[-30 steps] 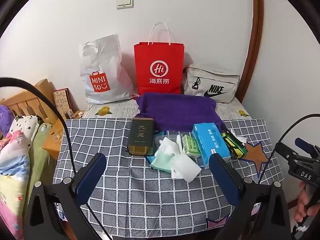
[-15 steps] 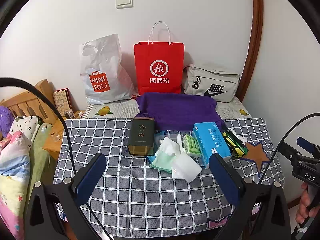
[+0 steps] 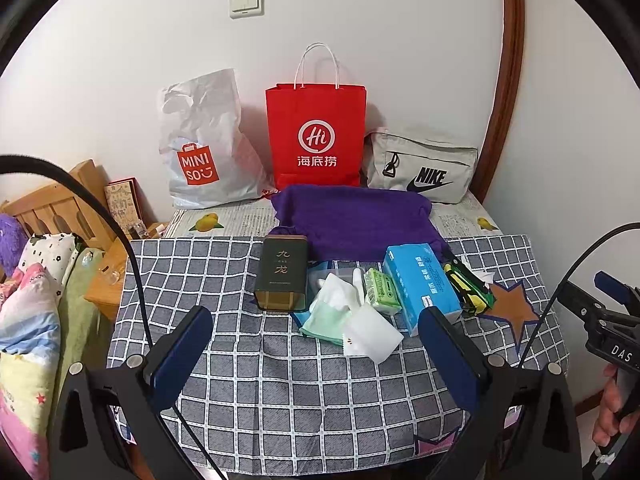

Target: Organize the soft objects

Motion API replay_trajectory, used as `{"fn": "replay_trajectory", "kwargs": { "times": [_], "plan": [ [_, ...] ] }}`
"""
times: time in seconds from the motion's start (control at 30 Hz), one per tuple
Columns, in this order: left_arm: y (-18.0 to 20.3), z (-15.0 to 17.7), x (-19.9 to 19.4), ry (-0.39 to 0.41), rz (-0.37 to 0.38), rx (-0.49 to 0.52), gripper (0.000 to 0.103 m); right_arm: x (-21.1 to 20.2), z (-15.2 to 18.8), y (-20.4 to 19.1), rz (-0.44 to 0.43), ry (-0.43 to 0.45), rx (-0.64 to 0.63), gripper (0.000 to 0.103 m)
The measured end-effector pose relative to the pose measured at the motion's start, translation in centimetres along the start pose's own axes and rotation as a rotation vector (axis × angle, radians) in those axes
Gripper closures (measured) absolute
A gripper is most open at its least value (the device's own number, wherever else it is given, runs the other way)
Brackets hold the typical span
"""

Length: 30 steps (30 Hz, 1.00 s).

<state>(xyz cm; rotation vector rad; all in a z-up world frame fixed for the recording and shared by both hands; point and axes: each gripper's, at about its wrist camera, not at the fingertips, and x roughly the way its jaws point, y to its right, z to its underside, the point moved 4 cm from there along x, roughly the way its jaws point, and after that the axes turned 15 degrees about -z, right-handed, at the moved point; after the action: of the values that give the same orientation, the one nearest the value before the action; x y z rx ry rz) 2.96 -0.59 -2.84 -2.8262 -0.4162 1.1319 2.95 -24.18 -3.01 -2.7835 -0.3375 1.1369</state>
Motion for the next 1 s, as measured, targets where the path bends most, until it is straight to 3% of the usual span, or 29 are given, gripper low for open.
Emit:
{"fn": "replay_trajectory", "kwargs": {
  "times": [1.0],
  "plan": [
    [0.07,0.18,0.00,0.001,0.008,0.012,0.000,-0.07,0.09,0.17,0.007,0.005,0.000,0.002]
  ]
}}
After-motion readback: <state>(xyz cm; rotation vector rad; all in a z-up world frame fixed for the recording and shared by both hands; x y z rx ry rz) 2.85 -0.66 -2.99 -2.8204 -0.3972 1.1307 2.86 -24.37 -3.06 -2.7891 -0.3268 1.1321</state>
